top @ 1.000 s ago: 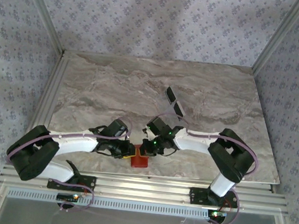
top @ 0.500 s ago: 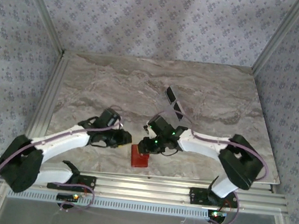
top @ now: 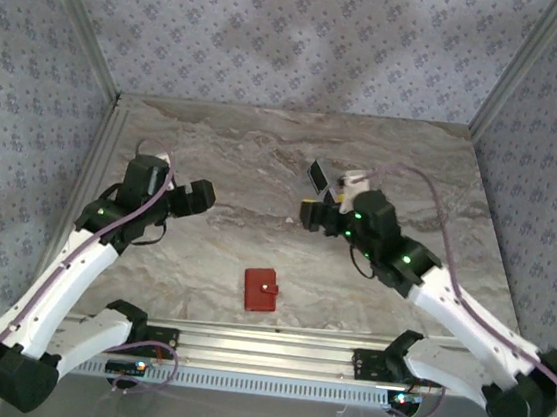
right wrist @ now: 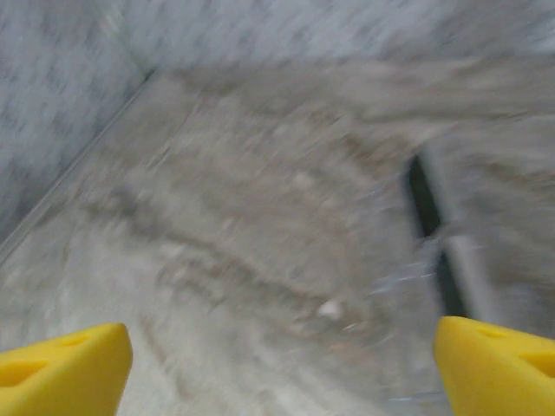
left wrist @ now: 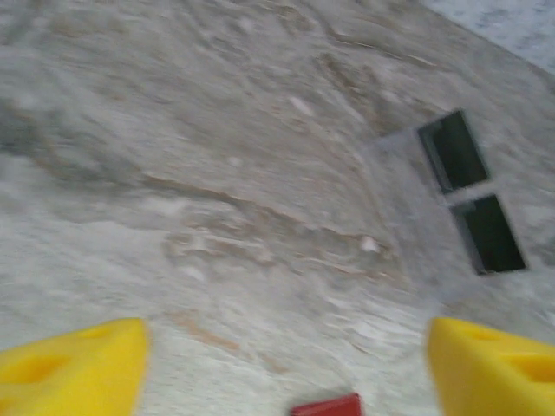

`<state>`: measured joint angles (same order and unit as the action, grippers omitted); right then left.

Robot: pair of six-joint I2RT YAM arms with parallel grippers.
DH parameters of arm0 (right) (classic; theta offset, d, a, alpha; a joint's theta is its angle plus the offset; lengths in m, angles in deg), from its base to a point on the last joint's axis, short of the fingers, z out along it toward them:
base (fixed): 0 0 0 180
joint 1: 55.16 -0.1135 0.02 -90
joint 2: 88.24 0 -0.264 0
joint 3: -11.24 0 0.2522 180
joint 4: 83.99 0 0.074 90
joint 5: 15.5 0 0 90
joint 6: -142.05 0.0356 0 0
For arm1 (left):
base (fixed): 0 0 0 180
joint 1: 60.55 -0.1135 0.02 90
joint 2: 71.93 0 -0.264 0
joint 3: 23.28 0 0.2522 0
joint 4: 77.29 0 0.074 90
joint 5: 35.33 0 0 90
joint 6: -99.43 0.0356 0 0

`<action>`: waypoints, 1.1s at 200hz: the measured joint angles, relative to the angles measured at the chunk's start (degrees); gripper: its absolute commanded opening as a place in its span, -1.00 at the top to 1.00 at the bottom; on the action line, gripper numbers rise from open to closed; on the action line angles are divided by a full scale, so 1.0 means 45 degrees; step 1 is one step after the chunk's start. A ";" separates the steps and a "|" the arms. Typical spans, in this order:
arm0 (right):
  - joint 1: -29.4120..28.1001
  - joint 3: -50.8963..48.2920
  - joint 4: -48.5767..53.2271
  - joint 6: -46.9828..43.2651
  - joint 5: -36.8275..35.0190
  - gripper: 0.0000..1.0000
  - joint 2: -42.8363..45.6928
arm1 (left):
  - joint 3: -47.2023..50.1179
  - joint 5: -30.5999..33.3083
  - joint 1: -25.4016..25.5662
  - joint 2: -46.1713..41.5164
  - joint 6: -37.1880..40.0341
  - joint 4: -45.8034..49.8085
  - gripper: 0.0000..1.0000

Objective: Put the credit cards into the card holder

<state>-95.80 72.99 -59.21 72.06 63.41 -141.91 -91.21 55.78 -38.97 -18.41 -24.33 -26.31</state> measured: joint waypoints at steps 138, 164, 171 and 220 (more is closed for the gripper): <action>0.9020 -0.7791 -0.7912 -0.4182 0.0233 -0.99 -0.1282 | 0.7995 0.1889 -0.2574 0.2001 0.8850 -1.1613 -0.99; 0.9253 -0.7747 -1.0127 -0.4269 0.1127 -0.99 -0.3468 | 0.8097 0.1389 -0.3089 0.3725 0.9049 -1.4426 -0.98; 0.9253 -0.7645 -1.0506 -0.4299 0.1297 -0.99 -0.3925 | 0.8097 0.1239 -0.3230 0.4143 0.9049 -1.5140 -0.99; 0.9277 -0.7247 -1.3911 -0.4420 0.1423 -0.99 -0.6761 | 0.8116 0.0714 -0.4080 0.6625 0.8529 -1.8846 -0.99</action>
<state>-54.06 40.38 -121.80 52.17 69.81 -172.34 -54.69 58.99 -57.33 11.40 14.05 -111.12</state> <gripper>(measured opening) 0.995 0.993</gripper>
